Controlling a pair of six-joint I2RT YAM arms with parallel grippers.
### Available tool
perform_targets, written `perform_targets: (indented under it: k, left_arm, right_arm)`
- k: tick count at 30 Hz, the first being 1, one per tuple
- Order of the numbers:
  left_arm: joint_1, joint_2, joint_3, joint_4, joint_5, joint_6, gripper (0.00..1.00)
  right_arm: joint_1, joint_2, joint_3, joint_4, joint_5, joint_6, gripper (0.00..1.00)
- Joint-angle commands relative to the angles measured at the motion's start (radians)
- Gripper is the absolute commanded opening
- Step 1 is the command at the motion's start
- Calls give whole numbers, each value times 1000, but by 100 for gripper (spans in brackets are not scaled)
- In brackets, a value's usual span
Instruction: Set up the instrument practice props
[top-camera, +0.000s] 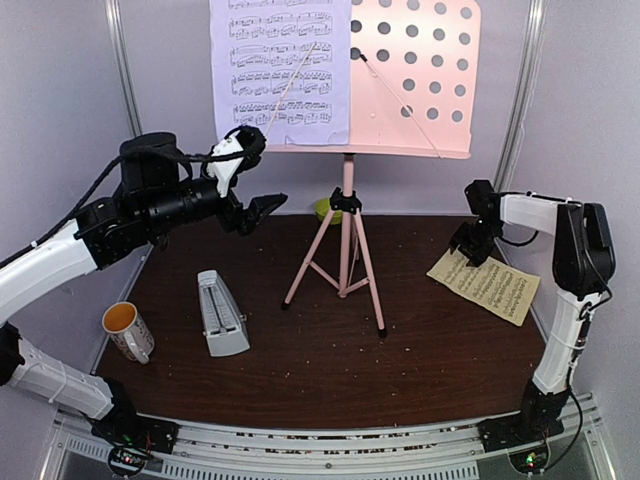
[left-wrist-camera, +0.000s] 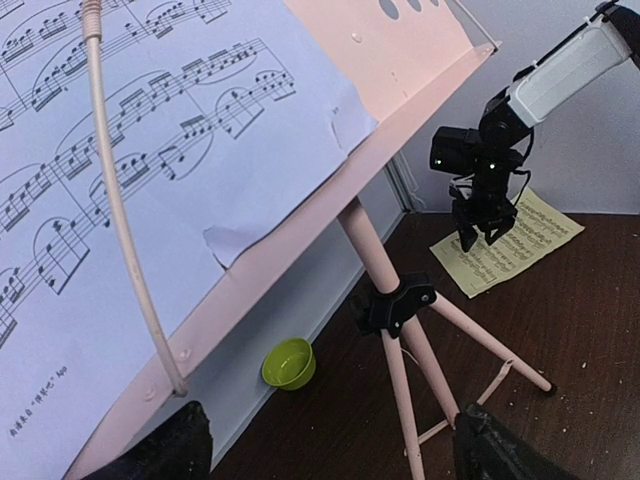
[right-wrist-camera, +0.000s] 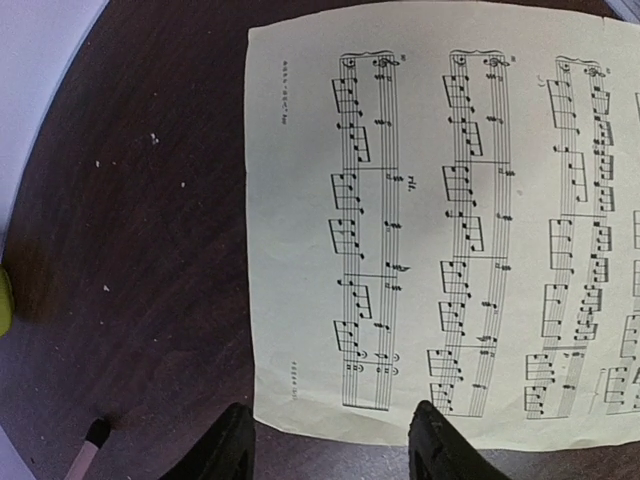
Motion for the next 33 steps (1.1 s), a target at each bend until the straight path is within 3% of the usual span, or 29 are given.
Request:
perform_targets:
  k: [1,8,13,22,33]
  left_arm:
    - [12,-24,35,10,-11,-21,86]
    - [11,-53,22,-30,-32,-25,86]
    - [12,-68,2,-32,-42,-35,86]
    - [12,-99,-36,-19,-76,-34,86]
    - [12,-120,-66,-27,-76,-27,86]
  right_arm:
    - [13,48,-21,87,6,138,53]
    - [13,111,17,79,-27,168,48]
    - [16,191,101,-18,-99,195,48]
    - [28,244,12,-152,-118,355,44]
    - [132,132,-157,-76,-190,347,40]
